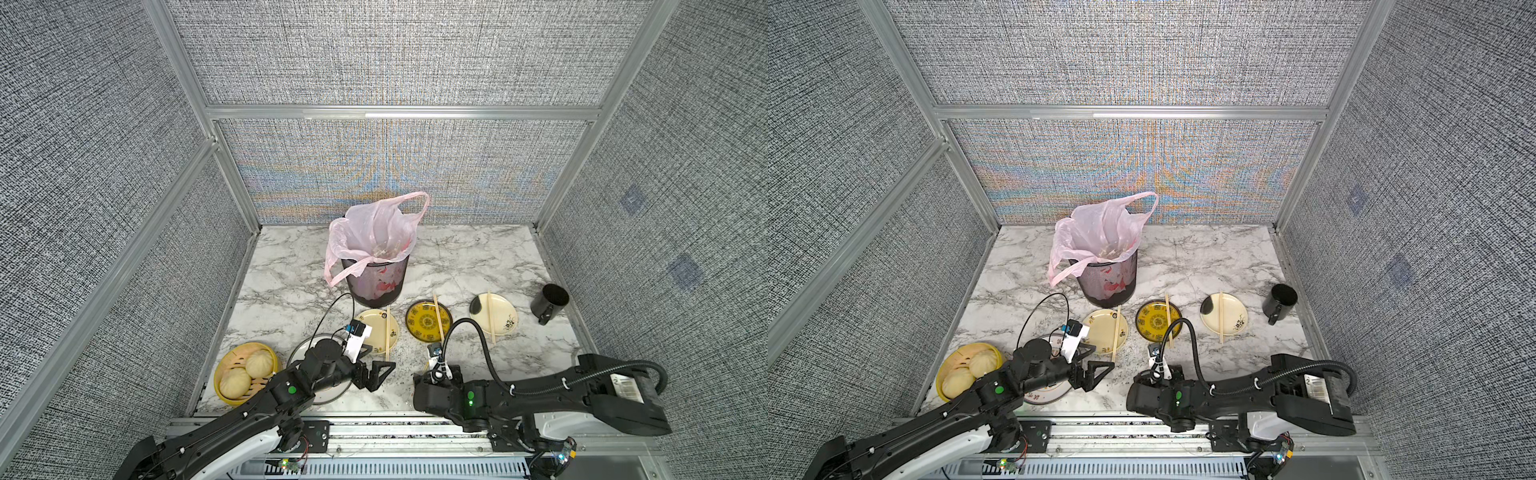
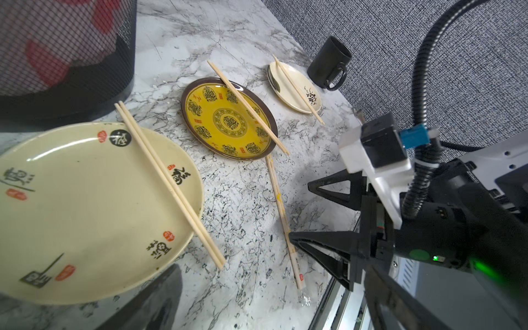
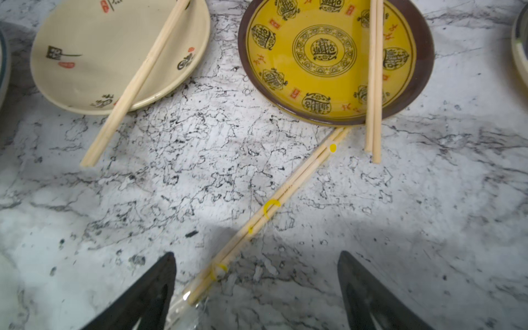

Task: Remove the packaging of disposable chopsticks
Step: Pick up the disposable chopsticks from the center of the board.

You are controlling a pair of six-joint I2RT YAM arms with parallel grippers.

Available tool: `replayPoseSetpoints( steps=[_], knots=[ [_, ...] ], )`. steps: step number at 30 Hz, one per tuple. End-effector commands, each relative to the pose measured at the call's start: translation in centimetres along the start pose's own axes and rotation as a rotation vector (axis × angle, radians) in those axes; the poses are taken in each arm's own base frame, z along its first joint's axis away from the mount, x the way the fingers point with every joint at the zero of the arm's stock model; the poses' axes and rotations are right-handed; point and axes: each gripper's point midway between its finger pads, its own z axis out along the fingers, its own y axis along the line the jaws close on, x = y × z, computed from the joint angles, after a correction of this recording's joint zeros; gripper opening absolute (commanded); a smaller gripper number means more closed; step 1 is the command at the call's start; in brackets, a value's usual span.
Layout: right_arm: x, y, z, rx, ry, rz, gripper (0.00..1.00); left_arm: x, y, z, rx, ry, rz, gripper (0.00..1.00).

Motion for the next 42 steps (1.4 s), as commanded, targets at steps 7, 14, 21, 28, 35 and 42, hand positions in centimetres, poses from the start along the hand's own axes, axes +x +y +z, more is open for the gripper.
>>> replayPoseSetpoints(
  steps=[7,14,21,28,35,42],
  knots=[
    [0.4,-1.0,2.4,0.059,0.024,0.075,0.82,0.0,0.5,-0.1,-0.026,-0.02,0.005,0.99],
    [2.4,-4.4,0.4,0.198,0.114,0.04,0.65,-0.2,0.2,-0.5,-0.016,-0.024,0.011,0.99],
    [5.3,-8.1,0.2,0.189,0.185,0.091,0.39,-0.5,-0.1,-1.1,-0.002,-0.056,0.01,0.99],
    [4.8,-10.5,-0.9,0.202,0.188,0.141,0.15,-0.8,-0.2,-1.4,0.0,-0.066,0.006,0.99],
    [5.1,-11.7,-0.2,0.151,0.264,0.198,0.12,-0.8,-0.2,-1.1,0.002,-0.064,0.003,0.99],
    [3.8,-12.5,0.4,0.161,0.301,0.181,0.05,-0.8,-0.2,-0.7,0.011,-0.074,-0.006,0.99]
  ],
)
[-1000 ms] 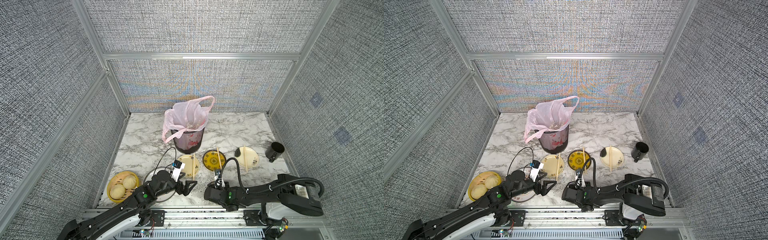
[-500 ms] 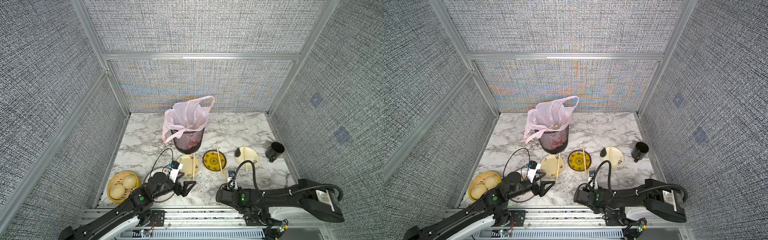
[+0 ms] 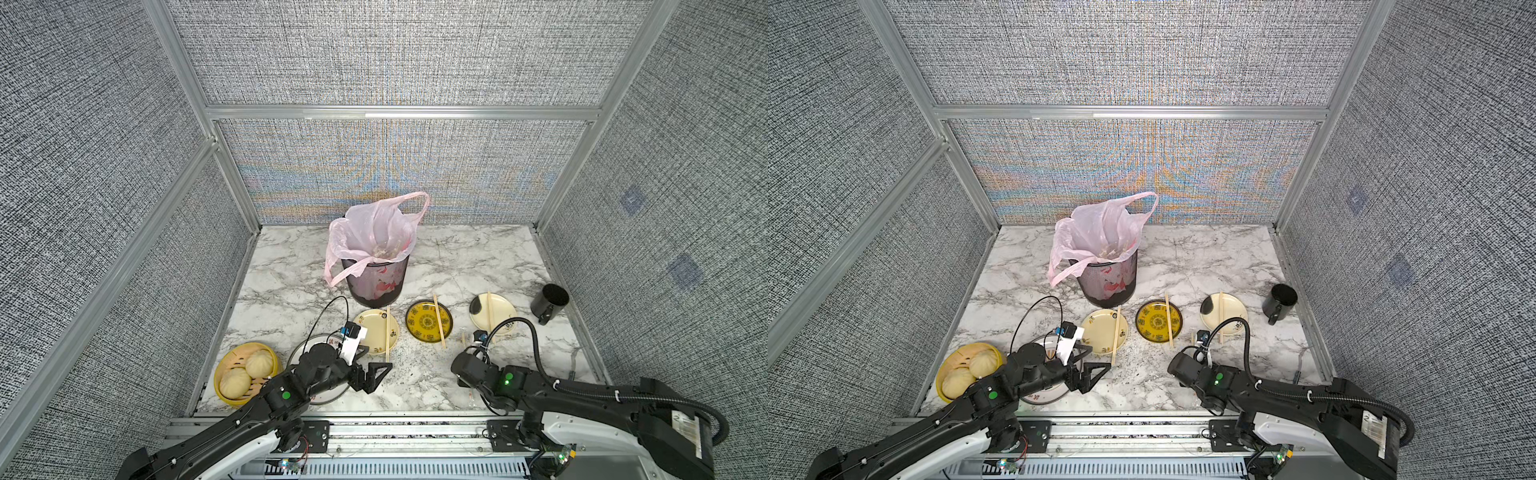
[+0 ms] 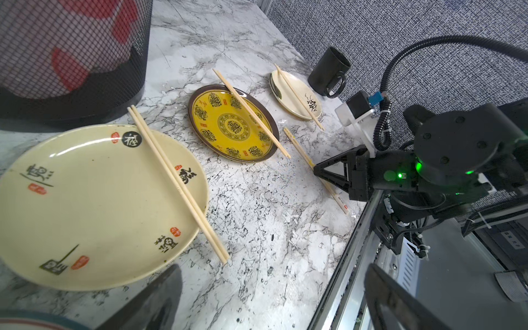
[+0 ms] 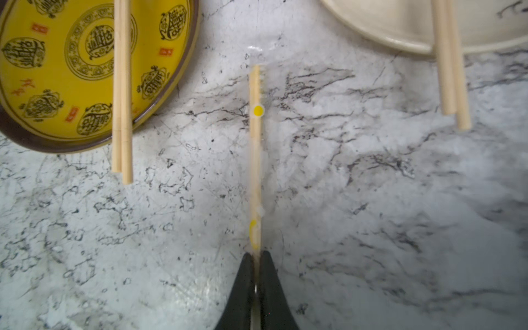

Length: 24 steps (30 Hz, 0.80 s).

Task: Remove the packaging of disposable chopsticks
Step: Pick up the disposable chopsticks from the center of the board.

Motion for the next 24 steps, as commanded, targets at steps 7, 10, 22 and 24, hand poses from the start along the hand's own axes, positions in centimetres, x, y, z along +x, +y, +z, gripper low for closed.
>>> replayPoseSetpoints(
  steps=[7,10,22,24],
  knots=[
    [-1.4,0.8,-0.1,-0.09,0.086,-0.115,0.0,-1.7,-1.4,0.5,0.058,-0.039,0.015,0.99],
    [-2.9,1.1,-0.4,-0.097,0.082,-0.129,0.0,-1.9,-1.4,0.5,0.056,-0.042,0.017,0.99],
    [-10.1,2.9,-4.2,-0.202,-0.104,-0.099,0.0,-5.6,-4.0,1.7,0.13,-0.078,0.004,0.97],
    [-11.6,3.2,-5.4,-0.21,-0.15,-0.112,0.0,-6.2,-4.4,2.3,0.131,-0.059,0.005,0.96]
  ],
)
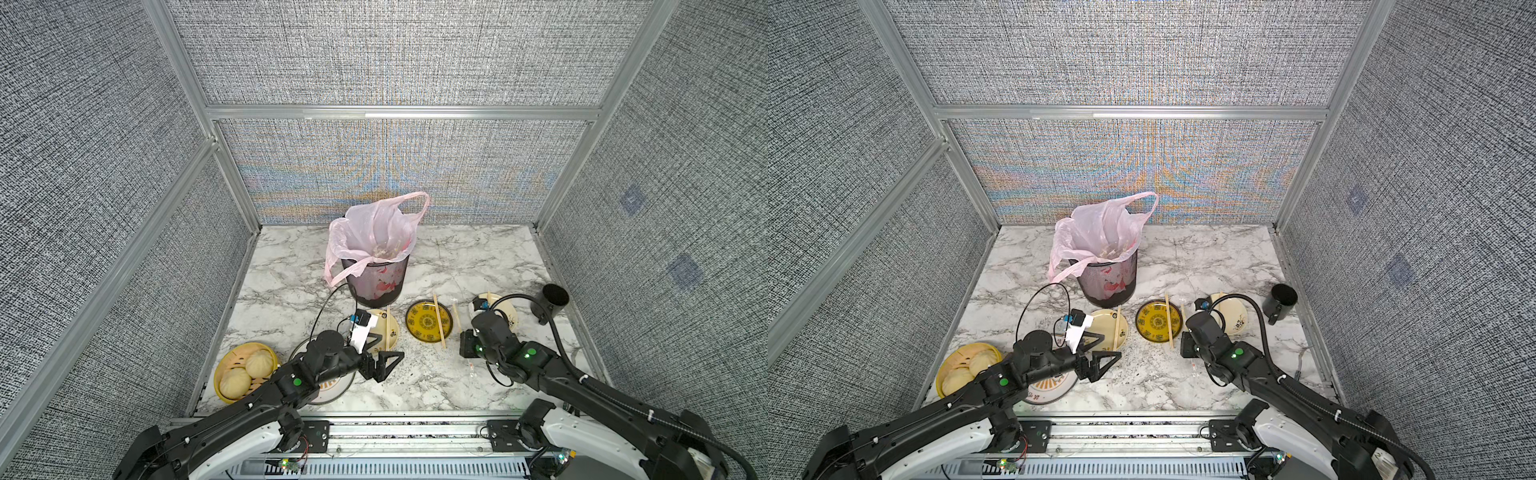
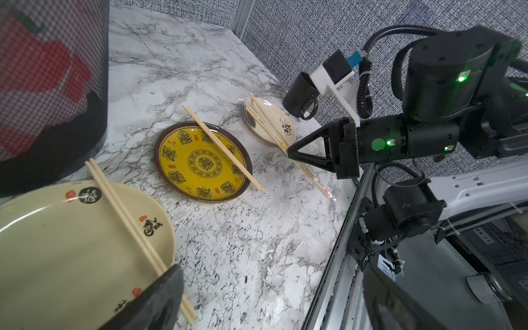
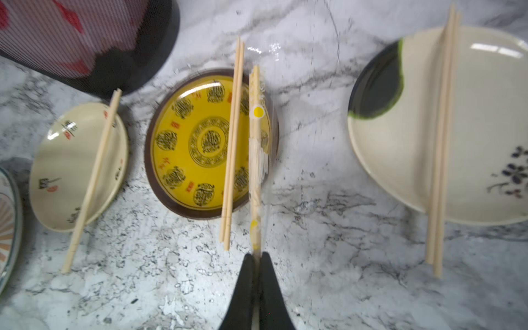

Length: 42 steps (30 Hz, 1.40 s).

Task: Remove the packaging of disposable chopsticks
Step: Pick up the disposable chopsticks from the center of the board.

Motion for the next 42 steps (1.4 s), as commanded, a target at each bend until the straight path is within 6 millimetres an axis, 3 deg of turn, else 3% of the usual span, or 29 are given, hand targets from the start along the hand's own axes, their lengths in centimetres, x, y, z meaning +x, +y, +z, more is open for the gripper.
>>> replayPoseSetpoints(
  steps=[1,11,18,23,28,32,36,42],
  knots=[
    [-2.1,0.6,-1.3,-0.01,-0.055,-0.064,0.0,-2.0,-1.4,0.8,0.055,-0.028,-0.001,0.95],
    [-7.4,9.3,-7.4,-0.496,-0.34,-0.236,0.0,-8.5,-3.0,2.6,0.067,-0.203,0.092,0.89],
    [-8.0,13.1,-10.3,-0.716,-0.4,-0.338,0.0,-12.3,-3.9,4.1,0.073,-0.304,0.137,0.84],
    [-7.2,14.2,-11.2,-0.799,-0.41,-0.386,0.0,-13.7,-4.7,4.7,0.105,-0.353,0.185,0.83],
    [-6.4,14.5,-12.0,-0.853,-0.422,-0.401,0.0,-13.9,-4.6,4.7,0.109,-0.388,0.189,0.66],
    [-5.9,14.8,-12.1,-0.865,-0.401,-0.409,0.0,-14.0,-5.1,4.5,0.142,-0.408,0.192,0.59],
    [-5.5,15.2,-11.6,-0.865,-0.368,-0.419,0.0,-14.2,-5.2,4.4,0.149,-0.416,0.184,0.35],
    [-5.5,15.4,-11.2,-0.851,-0.36,-0.425,0.0,-14.0,-5.5,4.5,0.168,-0.405,0.176,0.1]
  ],
)
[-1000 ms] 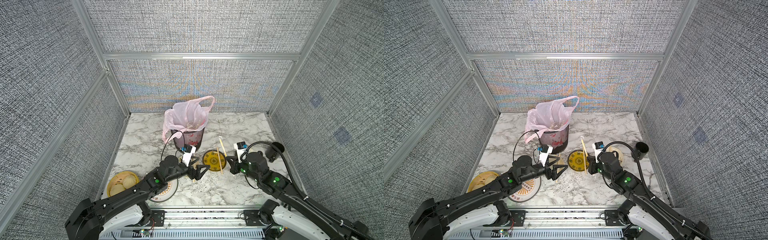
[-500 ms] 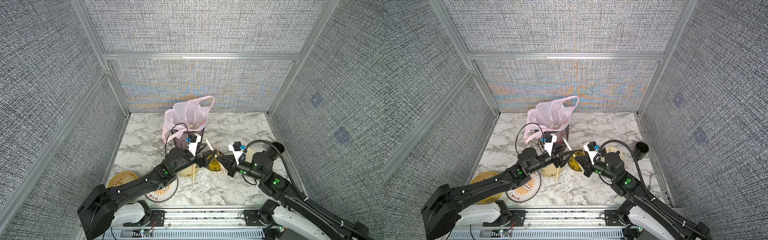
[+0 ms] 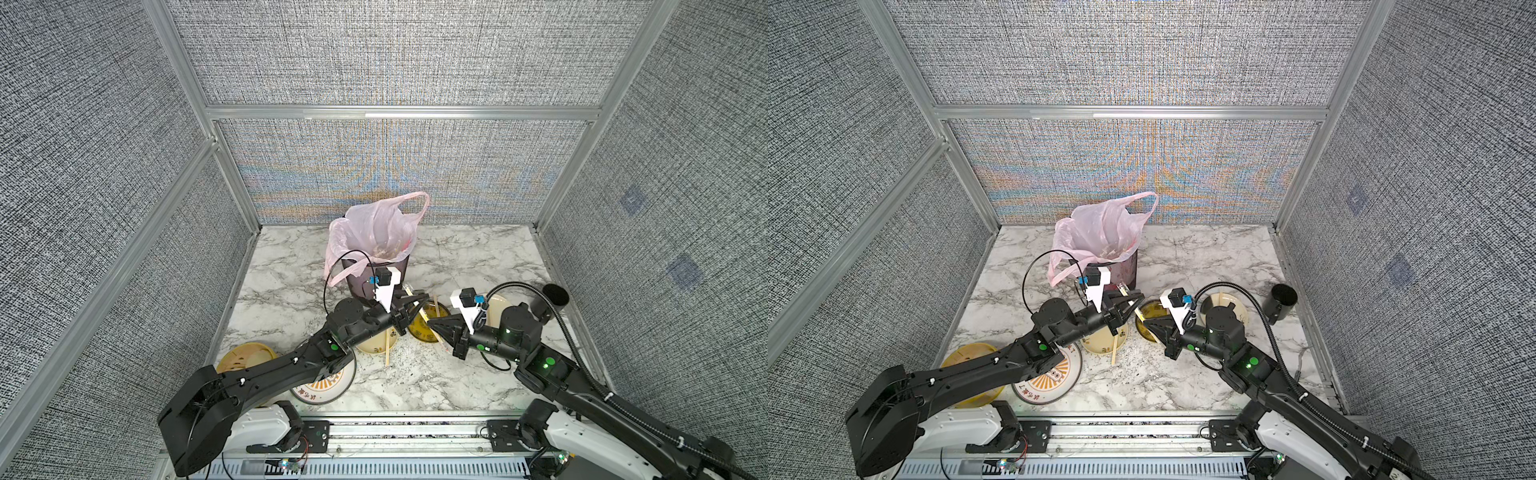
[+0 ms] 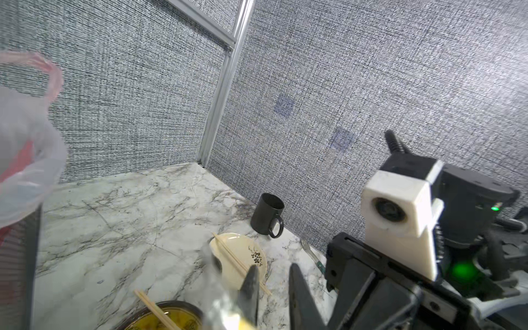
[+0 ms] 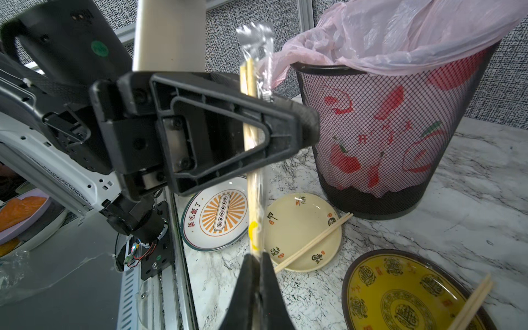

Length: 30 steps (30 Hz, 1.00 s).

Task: Remove the packaging of disposable chopsticks
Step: Pick up the disposable chopsticks from the center of the board.

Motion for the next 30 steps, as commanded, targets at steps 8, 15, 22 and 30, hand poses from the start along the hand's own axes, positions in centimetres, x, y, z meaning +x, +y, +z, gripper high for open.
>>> replayPoseSetpoints(
  steps=[8,15,22,30],
  knots=[
    [-1.0,0.6,0.0,-0.019,-0.026,-0.014,0.07,0.0,0.4,0.0,-0.016,-0.007,0.017,0.0],
    [-0.3,0.4,0.3,-0.026,-0.027,-0.051,0.9,0.4,-1.3,0.3,0.07,0.066,0.09,0.0],
    [0.1,2.3,0.4,-0.135,-0.021,-0.081,0.96,-0.6,-3.8,-1.5,0.136,0.127,0.203,0.0],
    [1.0,3.1,1.2,-0.186,-0.019,-0.13,0.71,-1.1,-5.7,-3.2,0.216,0.103,0.213,0.0]
  ],
)
